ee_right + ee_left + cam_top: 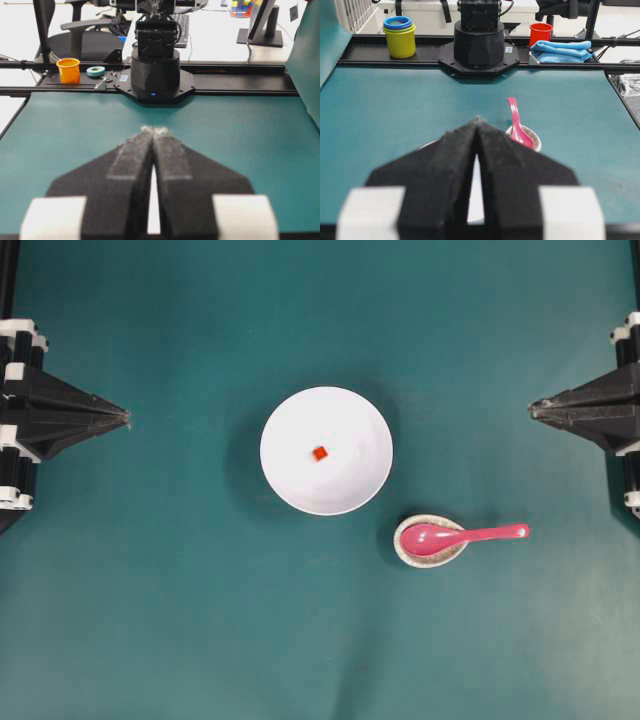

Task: Grip the spoon and scoop the red block from the bowl with right arm.
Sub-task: 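Move the right gripper toward the pink spoon handle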

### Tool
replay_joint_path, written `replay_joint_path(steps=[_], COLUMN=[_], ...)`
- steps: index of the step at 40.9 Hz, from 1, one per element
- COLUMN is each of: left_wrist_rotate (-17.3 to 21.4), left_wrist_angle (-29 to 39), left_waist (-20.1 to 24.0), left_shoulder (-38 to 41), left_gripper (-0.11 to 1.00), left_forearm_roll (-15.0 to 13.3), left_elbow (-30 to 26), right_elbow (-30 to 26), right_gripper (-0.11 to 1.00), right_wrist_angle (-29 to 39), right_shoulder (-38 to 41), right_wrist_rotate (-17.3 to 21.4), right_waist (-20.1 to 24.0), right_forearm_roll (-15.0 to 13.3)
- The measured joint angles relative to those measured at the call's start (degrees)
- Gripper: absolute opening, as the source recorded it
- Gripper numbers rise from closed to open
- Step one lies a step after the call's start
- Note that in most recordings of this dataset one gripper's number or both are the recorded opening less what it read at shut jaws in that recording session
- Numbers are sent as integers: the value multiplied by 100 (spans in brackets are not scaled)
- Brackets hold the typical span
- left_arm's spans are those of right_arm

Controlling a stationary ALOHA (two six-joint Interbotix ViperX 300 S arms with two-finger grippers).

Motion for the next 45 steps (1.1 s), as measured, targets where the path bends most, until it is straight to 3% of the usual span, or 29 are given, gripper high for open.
replay_joint_path(steps=[25,34,39,45], left_wrist_rotate=[-123,-123,-123,-123], left_wrist_angle=[211,185,185,176], left_waist=[0,0,0,0], left_shoulder=[35,-9,-79,-149], left_gripper=[0,0,0,0], left_forearm_roll=[44,44,44,44], left_elbow=[-9,-18,-18,-35], right_elbow=[-18,0,185,721], right_gripper=[2,52,52,51], right_wrist_angle=[369,747,659,-396], right_shoulder=[149,255,536,1187], right_wrist_rotate=[202,404,448,615], right_waist=[105,272,519,1134], right_forearm_roll=[211,229,246,519])
